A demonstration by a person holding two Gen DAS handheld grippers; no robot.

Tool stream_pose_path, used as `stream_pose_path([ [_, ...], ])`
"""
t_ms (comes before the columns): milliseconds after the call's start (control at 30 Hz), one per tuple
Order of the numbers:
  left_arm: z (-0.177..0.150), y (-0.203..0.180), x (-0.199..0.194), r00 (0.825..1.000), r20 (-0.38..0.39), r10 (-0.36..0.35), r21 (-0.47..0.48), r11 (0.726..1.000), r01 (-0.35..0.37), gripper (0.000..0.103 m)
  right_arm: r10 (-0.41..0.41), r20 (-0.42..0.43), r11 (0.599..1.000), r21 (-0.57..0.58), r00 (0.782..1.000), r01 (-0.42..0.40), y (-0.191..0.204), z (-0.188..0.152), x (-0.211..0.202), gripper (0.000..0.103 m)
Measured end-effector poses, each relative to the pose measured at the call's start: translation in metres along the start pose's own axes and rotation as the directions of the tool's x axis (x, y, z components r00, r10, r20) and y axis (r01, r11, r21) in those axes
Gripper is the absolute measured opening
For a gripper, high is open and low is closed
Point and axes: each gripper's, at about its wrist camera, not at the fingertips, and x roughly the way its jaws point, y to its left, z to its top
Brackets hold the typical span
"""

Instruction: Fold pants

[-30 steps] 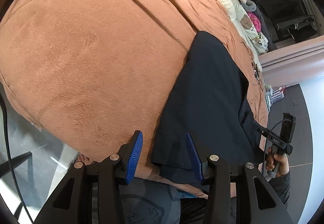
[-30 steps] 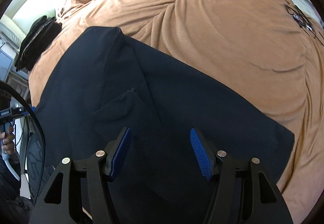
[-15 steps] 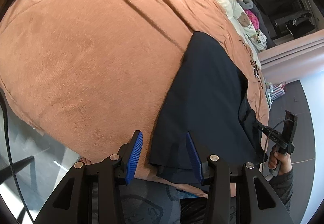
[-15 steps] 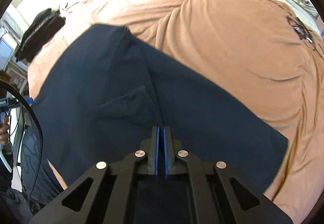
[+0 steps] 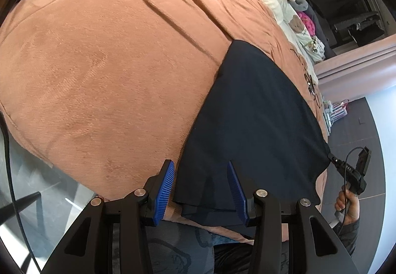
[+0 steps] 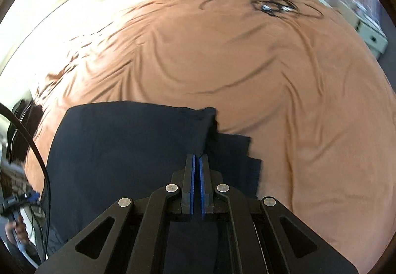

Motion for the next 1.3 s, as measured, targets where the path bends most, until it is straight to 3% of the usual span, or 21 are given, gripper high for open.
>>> stream_pose_path([
  [233,0.0,-0.001,0.003,1.0,-0.013,0.008,0.002,1.0,-0.008,0.047,0.027,-0.049,0.998,0.062,0.998,-0.024,-0.008,-0.008,0.007,0.004],
  [333,0.002,-0.002,0.005,1.0,-0.016,0.013,0.005,1.0,-0.013,0.047,0.072,-0.051,0.996,0.06,0.996,-0.069,-0.017,-0.007,0.004,0.023],
  [400,0.003,-0.003,0.006,1.0,-0.017,0.016,0.006,1.0,-0.016,0.047,0.097,-0.047,0.994,0.065,0.994,-0.093,-0.026,-0.009,0.0,0.052],
  [433,0.003,-0.003,0.006,1.0,-0.017,0.015,0.006,1.0,-0.015,0.047,0.104,-0.034,0.993,0.067,0.994,-0.101,-0.031,-0.014,-0.004,0.054],
  [767,0.003,-0.007,0.008,1.0,-0.018,0.019,0.013,1.0,-0.019,0.047,0.208,-0.083,0.973,0.118,0.975,-0.198,-0.058,-0.055,-0.015,0.054],
  [1033,0.003,-0.008,0.009,1.0,-0.019,0.021,0.012,1.0,-0.021,0.047,0.212,-0.111,0.97,0.144,0.971,-0.195,-0.061,-0.076,-0.024,0.053],
  [1100,0.003,-0.008,0.009,1.0,-0.019,0.02,0.014,1.0,-0.02,0.047,0.212,-0.121,0.971,0.135,0.97,-0.196,-0.059,-0.079,-0.027,0.03],
  [1300,0.003,-0.007,0.007,1.0,-0.017,0.015,0.018,1.0,-0.015,0.047,0.181,-0.121,0.98,0.11,0.976,-0.168,-0.057,-0.081,-0.04,0.012],
])
